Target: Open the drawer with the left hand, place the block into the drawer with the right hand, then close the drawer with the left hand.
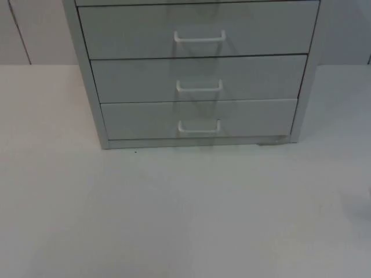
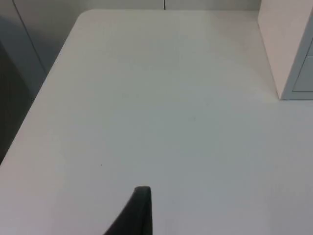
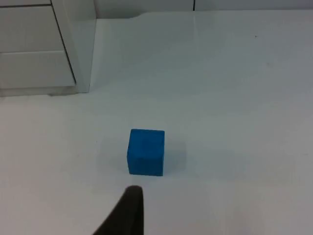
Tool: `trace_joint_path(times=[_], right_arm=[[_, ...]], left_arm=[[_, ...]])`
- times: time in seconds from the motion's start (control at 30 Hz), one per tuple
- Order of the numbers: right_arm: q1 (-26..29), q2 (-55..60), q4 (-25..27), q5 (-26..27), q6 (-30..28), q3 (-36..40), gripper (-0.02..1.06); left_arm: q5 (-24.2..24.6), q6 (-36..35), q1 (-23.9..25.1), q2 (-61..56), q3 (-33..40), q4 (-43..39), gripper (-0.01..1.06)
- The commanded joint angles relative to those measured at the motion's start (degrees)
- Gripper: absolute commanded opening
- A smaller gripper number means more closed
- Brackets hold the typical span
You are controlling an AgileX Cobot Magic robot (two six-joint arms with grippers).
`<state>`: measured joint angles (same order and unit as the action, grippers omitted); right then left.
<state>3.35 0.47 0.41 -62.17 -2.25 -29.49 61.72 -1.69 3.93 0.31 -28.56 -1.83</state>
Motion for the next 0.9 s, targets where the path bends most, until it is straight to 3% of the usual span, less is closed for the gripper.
trace_joint_path(times=[0.0, 0.3, 0.53, 0.87], right_arm=[[0.1, 0.8, 0.2, 0.6, -0.3, -0.3, 1.01], [0.1, 12.3, 0.5, 8.5, -0.3, -3.8, 1.01], [0.1, 25.1, 1.2, 14.5, -0.4, -7.1, 1.01], [0.1, 43.6, 1.2, 14.8, -0.4, -8.8, 1.01]], left_arm=[[-0.1, 0.0, 0.0, 0.7, 0.2, 1.0, 1.05], [-0.4, 0.1, 0.0, 8.1, 0.0, 1.8, 1.05], [-3.4, 1.7, 0.0, 17.2, -4.1, 1.8, 1.05], [-6.2, 1.7, 0.0, 28.5, -7.4, 2.6, 1.05]])
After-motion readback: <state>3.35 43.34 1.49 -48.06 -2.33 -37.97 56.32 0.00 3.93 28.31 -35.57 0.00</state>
